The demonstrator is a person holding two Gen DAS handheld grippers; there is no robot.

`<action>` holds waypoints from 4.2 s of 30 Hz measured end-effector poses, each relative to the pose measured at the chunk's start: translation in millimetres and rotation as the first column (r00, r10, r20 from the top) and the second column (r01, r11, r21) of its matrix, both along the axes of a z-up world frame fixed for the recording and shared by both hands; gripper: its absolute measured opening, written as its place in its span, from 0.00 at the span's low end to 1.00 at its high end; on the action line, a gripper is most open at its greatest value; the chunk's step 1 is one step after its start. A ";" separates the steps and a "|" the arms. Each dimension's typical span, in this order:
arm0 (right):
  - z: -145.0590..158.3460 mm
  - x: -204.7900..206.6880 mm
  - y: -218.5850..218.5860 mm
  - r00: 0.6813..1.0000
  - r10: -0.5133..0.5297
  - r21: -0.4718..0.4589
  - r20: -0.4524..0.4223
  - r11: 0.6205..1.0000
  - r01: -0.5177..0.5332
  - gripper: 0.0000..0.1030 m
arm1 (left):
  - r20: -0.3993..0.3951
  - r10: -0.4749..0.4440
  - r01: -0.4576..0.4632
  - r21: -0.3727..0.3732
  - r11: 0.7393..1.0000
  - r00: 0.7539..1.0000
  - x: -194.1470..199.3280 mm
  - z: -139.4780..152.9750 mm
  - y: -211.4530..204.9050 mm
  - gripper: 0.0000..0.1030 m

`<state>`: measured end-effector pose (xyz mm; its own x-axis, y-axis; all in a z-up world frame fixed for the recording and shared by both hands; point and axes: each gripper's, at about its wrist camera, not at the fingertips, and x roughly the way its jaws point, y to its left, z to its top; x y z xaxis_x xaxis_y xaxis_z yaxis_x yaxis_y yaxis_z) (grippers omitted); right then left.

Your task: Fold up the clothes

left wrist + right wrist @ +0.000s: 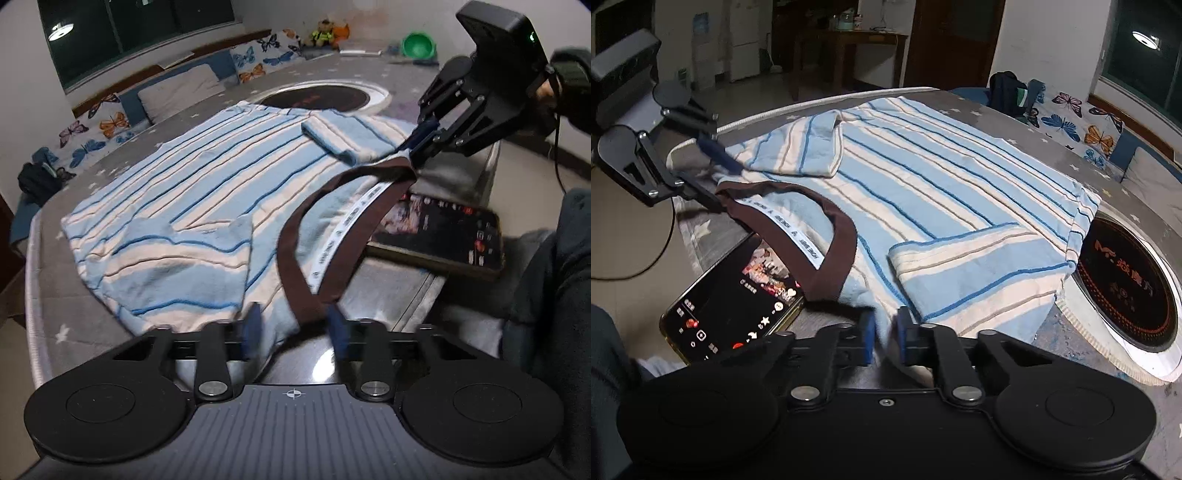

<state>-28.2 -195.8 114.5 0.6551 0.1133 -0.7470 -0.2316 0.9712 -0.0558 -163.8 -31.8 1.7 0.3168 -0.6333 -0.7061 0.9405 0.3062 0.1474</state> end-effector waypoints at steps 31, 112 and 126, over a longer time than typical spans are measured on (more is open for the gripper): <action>37.9 249.6 -140.0 0.968 -0.180 -0.052 0.175 0.980 0.191 0.04 | -0.043 0.503 -0.497 -0.250 0.831 0.863 267.2 90.7 -128.3 0.12; 4.7 230.5 -164.5 0.898 -0.425 0.056 0.115 0.905 0.421 0.23 | -0.117 0.745 -0.754 -0.132 0.644 0.657 257.5 38.4 -71.6 0.24; -12.2 152.5 -179.8 0.807 -0.582 0.003 0.095 0.811 0.585 0.53 | 0.039 0.820 -0.799 -0.198 0.567 0.572 172.4 40.3 -26.1 0.73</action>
<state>124.3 -375.6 102.3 0.6542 -0.3294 -0.6808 0.3853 0.9198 -0.0747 8.6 -57.8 42.0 0.8179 -0.1573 -0.5534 0.2655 0.9565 0.1205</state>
